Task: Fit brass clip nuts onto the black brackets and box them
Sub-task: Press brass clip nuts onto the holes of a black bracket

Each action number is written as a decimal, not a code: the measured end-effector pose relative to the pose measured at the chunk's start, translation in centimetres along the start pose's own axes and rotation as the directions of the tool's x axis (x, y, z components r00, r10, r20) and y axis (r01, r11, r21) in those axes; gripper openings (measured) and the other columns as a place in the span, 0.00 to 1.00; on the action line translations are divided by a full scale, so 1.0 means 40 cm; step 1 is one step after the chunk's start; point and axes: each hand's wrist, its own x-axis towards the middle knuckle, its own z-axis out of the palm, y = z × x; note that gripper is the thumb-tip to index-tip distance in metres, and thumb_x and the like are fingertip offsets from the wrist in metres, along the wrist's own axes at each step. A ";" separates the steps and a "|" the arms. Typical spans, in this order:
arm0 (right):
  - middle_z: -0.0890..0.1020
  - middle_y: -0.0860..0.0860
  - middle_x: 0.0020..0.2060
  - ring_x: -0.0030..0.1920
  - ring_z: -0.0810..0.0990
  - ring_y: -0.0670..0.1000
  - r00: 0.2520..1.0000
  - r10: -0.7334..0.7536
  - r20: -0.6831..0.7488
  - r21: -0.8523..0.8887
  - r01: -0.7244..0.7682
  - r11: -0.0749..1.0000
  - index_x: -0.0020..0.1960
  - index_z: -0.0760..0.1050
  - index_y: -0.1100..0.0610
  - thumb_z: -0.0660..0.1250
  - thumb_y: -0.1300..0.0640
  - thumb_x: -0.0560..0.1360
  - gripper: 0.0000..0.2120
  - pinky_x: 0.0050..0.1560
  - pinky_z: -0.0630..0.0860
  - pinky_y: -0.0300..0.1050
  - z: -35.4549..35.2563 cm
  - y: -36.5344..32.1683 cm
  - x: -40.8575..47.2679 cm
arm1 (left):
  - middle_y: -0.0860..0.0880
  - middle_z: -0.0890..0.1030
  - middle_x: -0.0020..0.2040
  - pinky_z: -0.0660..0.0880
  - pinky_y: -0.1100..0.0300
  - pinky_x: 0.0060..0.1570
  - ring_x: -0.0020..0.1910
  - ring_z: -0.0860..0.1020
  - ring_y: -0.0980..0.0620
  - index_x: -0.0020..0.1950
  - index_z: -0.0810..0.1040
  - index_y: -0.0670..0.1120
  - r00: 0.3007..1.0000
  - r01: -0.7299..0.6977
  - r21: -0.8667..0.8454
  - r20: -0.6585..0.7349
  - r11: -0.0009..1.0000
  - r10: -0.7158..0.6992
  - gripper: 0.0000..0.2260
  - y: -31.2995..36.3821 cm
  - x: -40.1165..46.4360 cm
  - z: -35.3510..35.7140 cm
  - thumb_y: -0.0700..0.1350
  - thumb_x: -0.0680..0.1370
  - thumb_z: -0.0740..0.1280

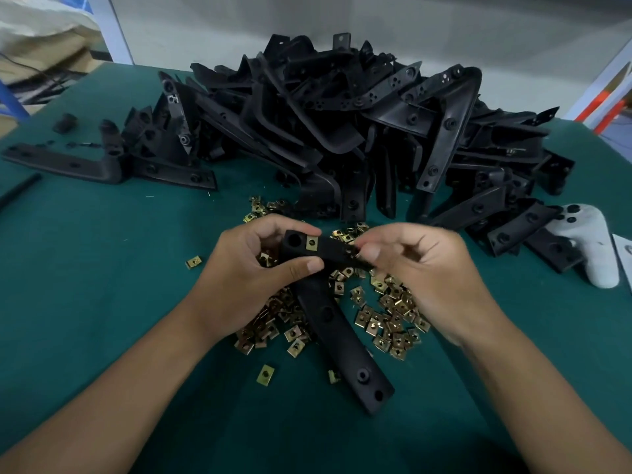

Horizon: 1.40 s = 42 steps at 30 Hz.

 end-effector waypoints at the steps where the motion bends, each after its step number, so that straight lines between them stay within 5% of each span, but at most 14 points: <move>1: 0.87 0.45 0.43 0.44 0.83 0.41 0.999 0.038 -0.028 0.051 -0.037 0.998 0.48 0.86 0.43 0.73 0.45 0.70 0.07 0.43 0.78 0.36 -0.007 -0.001 0.001 | 0.53 0.87 0.49 0.78 0.68 0.50 0.50 0.84 0.56 0.54 0.83 0.52 1.000 0.004 -0.011 0.011 1.000 -0.004 0.13 0.001 0.000 -0.001 0.47 0.71 0.76; 8: 0.86 0.46 0.37 0.39 0.81 0.43 0.980 0.194 0.045 0.199 -0.199 0.959 0.45 0.85 0.48 0.78 0.45 0.67 0.10 0.42 0.72 0.46 -0.008 0.001 0.004 | 0.52 0.87 0.48 0.78 0.69 0.49 0.49 0.85 0.56 0.52 0.85 0.53 0.997 0.000 -0.079 0.083 0.997 0.007 0.13 0.010 -0.001 0.005 0.44 0.69 0.76; 14: 0.87 0.49 0.39 0.41 0.81 0.49 0.963 0.256 0.079 0.240 -0.268 0.933 0.39 0.86 0.48 0.78 0.42 0.61 0.12 0.53 0.73 0.55 -0.003 -0.005 0.005 | 0.52 0.87 0.48 0.77 0.70 0.49 0.49 0.85 0.57 0.51 0.85 0.54 0.994 -0.009 -0.086 0.104 0.996 0.018 0.13 0.009 -0.001 0.008 0.43 0.69 0.76; 21: 0.86 0.50 0.38 0.39 0.82 0.48 0.964 0.250 0.088 0.232 -0.264 0.936 0.37 0.85 0.48 0.78 0.43 0.60 0.11 0.49 0.78 0.46 0.001 -0.006 0.005 | 0.54 0.87 0.48 0.77 0.70 0.49 0.49 0.85 0.59 0.53 0.83 0.48 0.993 -0.012 -0.076 0.113 0.997 0.021 0.13 0.006 0.000 0.013 0.41 0.69 0.76; 26: 0.87 0.51 0.37 0.38 0.83 0.49 0.972 0.224 0.078 0.180 -0.234 0.955 0.37 0.85 0.48 0.77 0.46 0.65 0.07 0.49 0.77 0.51 -0.001 -0.009 0.004 | 0.55 0.87 0.47 0.77 0.71 0.49 0.49 0.85 0.59 0.53 0.84 0.51 0.993 -0.026 -0.057 0.113 0.998 0.032 0.13 0.005 -0.003 0.013 0.42 0.69 0.76; 30: 0.87 0.50 0.37 0.39 0.84 0.48 0.975 0.207 0.080 0.146 -0.217 0.965 0.39 0.85 0.47 0.76 0.47 0.66 0.05 0.49 0.79 0.44 -0.001 -0.007 0.003 | 0.55 0.87 0.49 0.78 0.70 0.51 0.50 0.85 0.58 0.53 0.85 0.56 0.992 -0.041 -0.056 0.115 0.998 0.047 0.13 0.002 -0.004 0.010 0.45 0.70 0.76; 36: 0.86 0.49 0.36 0.38 0.82 0.47 0.979 0.173 0.105 0.122 -0.186 0.975 0.40 0.84 0.49 0.75 0.47 0.68 0.06 0.50 0.76 0.51 -0.010 -0.006 0.001 | 0.57 0.87 0.50 0.77 0.71 0.51 0.52 0.84 0.60 0.54 0.84 0.59 0.993 -0.065 0.023 0.102 0.998 0.062 0.12 -0.006 -0.006 0.011 0.50 0.71 0.76; 42: 0.87 0.48 0.39 0.39 0.84 0.44 0.980 0.150 0.128 0.101 -0.164 0.981 0.41 0.85 0.49 0.72 0.47 0.71 0.07 0.46 0.78 0.39 -0.010 -0.002 0.000 | 0.58 0.86 0.50 0.77 0.71 0.51 0.52 0.84 0.60 0.55 0.83 0.58 0.994 -0.091 0.050 0.072 0.995 0.087 0.13 -0.006 -0.007 0.012 0.55 0.72 0.76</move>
